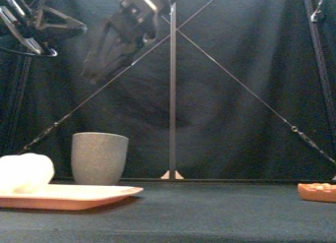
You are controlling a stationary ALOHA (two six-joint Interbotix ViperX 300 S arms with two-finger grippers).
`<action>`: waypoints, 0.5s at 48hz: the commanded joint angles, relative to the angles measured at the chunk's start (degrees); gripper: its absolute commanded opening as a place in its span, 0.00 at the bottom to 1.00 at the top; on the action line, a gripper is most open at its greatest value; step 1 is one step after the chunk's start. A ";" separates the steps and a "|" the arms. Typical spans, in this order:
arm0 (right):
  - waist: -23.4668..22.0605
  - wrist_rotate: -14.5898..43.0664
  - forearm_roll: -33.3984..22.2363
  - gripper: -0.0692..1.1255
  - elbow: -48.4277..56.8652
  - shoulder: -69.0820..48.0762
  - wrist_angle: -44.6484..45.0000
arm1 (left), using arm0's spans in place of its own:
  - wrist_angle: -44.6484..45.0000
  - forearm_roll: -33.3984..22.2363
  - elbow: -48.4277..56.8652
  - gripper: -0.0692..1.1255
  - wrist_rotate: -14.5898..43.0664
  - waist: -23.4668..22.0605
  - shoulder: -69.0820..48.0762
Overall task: Pick the ice cream then place it on the pink plate
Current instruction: Drop ice cream on the pink plate and return to neutral
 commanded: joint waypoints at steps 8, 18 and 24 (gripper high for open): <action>-3.34 3.69 0.09 0.83 10.90 -14.85 -5.63 | -0.26 0.09 -0.44 0.04 0.09 0.26 0.00; -8.70 9.32 -1.32 0.83 23.91 -28.39 -16.26 | -0.26 0.00 -0.26 0.04 0.09 0.44 -0.09; -10.46 10.11 -0.62 0.83 32.34 -38.58 -24.87 | -0.26 0.09 -0.26 0.04 0.09 0.53 -0.09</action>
